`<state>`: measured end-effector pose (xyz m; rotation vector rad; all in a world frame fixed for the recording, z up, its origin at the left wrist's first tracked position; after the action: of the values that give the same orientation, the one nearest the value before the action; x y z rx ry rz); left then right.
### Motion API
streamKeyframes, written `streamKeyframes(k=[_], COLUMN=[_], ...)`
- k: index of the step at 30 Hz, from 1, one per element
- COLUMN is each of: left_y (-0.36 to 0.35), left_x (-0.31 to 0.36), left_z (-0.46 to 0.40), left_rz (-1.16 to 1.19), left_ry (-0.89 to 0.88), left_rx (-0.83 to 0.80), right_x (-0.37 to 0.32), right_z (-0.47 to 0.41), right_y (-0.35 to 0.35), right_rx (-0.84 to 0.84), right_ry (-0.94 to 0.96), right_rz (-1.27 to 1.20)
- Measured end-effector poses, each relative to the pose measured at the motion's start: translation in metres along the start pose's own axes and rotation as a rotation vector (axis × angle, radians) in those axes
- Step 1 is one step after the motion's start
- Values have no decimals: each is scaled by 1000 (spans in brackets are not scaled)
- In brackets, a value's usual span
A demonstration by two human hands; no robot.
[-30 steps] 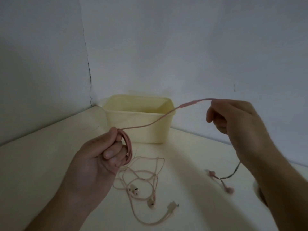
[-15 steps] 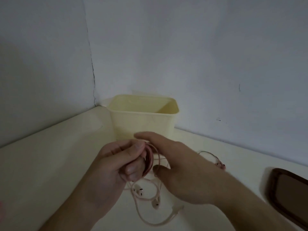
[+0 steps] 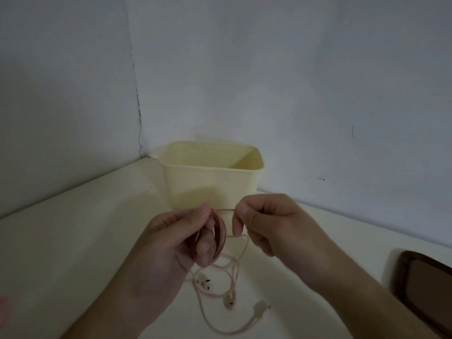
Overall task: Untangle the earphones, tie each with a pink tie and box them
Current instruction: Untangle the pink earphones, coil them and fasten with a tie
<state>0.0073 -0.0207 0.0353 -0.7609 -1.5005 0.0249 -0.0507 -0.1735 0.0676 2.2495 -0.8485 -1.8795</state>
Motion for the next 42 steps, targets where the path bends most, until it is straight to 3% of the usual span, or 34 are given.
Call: streamKeyframes(k=[9, 13, 16, 19, 23, 27, 33, 37, 40, 42], left_y=[6, 13, 10, 5, -5, -8, 4, 10, 9, 5], left_x=[-1, 0, -3, -14, -16, -10, -1, 1, -4, -9], left_z=[-5, -9, -7, -5, 0, 2, -5, -9, -6, -3], left_rz=[209, -102, -367, -458, -301, -15, 232, 52, -284, -406], left_ry=[-62, -219, -273, -213, -81, -27, -92, -195, -276, -242], left_rx=[81, 159, 131, 14, -102, -138, -63, 70, 107, 51], right_x=[15, 7, -6, -17, -16, 4, 12, 3, -11, -22], right_z=[17, 21, 17, 9, 3, -1, 6, 17, 19, 19], right_y=[-51, -53, -37, -9, 8, 2, -24, -39, -33, -23], right_rx=[-75, -148, -66, 64, 129, 143, -21, -146, -131, -93], right_ry=[147, 170, 226, 227, 209, 183, 193, 233, 272, 297], right_rz=[487, 520, 521, 410, 283, 325, 481, 591, 571, 529])
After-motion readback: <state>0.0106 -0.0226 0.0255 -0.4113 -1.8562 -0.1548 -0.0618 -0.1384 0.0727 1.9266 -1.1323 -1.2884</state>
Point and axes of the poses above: each hand's wrist, its own z-axis away from the middle knuckle, its own y-axis out of the back of the hand, x = y × z, the point moved 6 cm from there along -z, towards the middle knuckle, and after that the axes turned 11 degrees about x, right-handed, at the moved point
